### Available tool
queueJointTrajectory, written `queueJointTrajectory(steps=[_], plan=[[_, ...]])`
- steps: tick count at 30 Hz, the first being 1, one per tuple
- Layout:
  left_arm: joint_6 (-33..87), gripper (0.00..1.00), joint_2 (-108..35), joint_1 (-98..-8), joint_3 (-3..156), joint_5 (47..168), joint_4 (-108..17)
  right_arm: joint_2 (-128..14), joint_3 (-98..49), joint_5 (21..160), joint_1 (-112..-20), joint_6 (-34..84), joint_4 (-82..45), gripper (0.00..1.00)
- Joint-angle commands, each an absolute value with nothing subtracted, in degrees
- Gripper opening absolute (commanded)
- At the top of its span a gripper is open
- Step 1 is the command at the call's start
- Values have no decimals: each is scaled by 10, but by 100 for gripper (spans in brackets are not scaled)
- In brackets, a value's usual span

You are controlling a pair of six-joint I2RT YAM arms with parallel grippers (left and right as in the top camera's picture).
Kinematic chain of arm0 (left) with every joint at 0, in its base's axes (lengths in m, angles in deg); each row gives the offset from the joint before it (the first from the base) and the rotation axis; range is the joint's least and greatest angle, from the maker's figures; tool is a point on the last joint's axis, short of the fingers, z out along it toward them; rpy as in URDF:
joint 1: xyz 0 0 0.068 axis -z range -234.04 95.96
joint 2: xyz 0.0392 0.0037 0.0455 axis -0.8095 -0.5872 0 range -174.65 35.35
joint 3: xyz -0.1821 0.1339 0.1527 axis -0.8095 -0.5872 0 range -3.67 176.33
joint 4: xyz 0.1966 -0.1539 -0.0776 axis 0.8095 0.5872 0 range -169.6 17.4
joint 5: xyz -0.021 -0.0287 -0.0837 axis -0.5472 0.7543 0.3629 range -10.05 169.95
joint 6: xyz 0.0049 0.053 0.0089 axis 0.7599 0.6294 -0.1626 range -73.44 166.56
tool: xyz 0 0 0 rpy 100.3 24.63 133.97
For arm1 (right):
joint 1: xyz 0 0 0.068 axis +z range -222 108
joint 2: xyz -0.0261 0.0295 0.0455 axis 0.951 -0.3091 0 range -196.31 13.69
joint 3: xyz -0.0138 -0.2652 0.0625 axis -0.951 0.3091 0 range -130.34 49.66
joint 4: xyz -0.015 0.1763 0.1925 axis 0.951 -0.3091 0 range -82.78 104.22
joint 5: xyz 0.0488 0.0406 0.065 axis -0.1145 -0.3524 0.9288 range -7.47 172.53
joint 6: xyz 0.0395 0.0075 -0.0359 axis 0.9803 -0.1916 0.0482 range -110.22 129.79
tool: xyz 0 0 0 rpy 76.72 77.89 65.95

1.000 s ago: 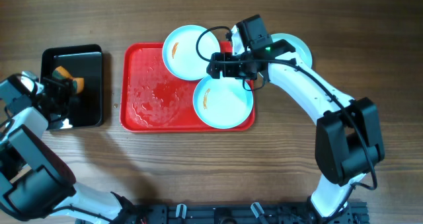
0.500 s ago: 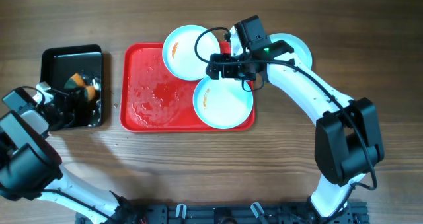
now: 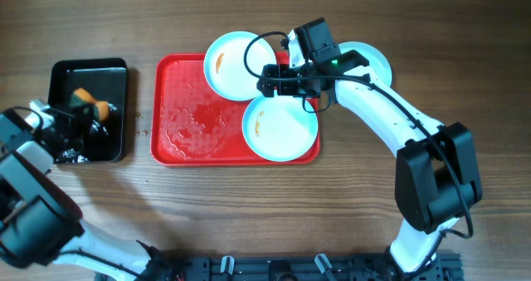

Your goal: Clean dirty plates on tray and stack at the side

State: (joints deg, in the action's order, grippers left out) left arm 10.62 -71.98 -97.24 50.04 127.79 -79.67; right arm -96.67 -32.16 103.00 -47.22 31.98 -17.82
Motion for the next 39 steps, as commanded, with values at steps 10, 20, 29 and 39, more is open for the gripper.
queueJointTrajectory(steps=[10,20,29,39], plan=[[223,4,-674,-872,499,874,-679,-968,-322,1018,-471,314,-168,95],[223,4,-714,-832,499,760,-656,-968,-322,1018,-471,314,-167,95],[221,4,-578,-832,504,877,-655,-967,-379,999,-473,313,-191,95],[222,4,-458,-831,504,1029,-629,-984,-402,956,-472,293,-207,90]])
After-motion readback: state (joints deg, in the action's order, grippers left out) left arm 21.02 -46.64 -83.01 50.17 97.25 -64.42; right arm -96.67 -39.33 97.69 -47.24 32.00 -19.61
